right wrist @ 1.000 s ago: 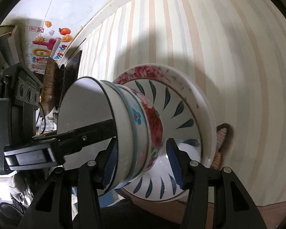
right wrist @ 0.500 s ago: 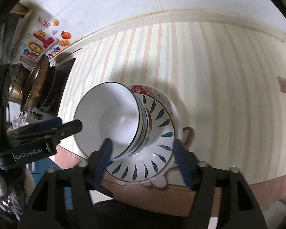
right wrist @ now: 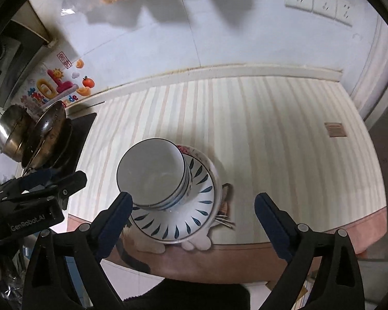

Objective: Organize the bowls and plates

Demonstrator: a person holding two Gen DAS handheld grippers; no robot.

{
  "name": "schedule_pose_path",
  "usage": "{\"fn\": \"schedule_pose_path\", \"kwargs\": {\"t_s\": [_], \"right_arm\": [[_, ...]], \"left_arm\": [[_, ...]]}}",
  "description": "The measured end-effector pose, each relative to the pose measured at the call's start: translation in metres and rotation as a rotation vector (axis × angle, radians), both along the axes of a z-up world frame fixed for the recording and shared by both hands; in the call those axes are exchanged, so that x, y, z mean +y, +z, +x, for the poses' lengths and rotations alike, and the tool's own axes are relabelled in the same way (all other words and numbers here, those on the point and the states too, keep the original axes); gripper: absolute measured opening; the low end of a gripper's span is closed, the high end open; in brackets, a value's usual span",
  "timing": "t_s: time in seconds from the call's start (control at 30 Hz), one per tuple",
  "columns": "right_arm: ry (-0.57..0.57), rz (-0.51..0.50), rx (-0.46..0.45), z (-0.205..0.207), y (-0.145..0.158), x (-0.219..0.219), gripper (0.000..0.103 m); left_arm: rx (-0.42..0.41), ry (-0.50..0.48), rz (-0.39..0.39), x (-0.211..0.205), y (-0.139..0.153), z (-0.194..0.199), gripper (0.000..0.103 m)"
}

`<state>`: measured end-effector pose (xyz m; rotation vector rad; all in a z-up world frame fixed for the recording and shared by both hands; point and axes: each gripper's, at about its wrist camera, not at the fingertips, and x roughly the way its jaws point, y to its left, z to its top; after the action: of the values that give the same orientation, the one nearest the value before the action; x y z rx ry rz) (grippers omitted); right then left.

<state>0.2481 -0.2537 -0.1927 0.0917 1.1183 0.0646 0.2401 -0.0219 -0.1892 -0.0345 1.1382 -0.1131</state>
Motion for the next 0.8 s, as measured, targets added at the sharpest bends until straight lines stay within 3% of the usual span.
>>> {"fn": "schedule_pose_path", "kwargs": {"t_s": [0.33,0.4,0.8], "right_arm": [[0.020,-0.042,-0.189,-0.098,0.080,0.003,0.099],[0.033,-0.052,-0.213,-0.118,0.093,0.006,0.099],[0.040,-0.095,-0.316,-0.250,0.153,0.016,0.100]], "left_arm": [[-0.179,0.044,-0.004,-0.005,0.063,-0.089,0.093],[-0.211,0.055,-0.013,-0.005,0.075,-0.112,0.102],[-0.285,0.078,-0.015,0.004,0.119,-0.221,0.103]]}}
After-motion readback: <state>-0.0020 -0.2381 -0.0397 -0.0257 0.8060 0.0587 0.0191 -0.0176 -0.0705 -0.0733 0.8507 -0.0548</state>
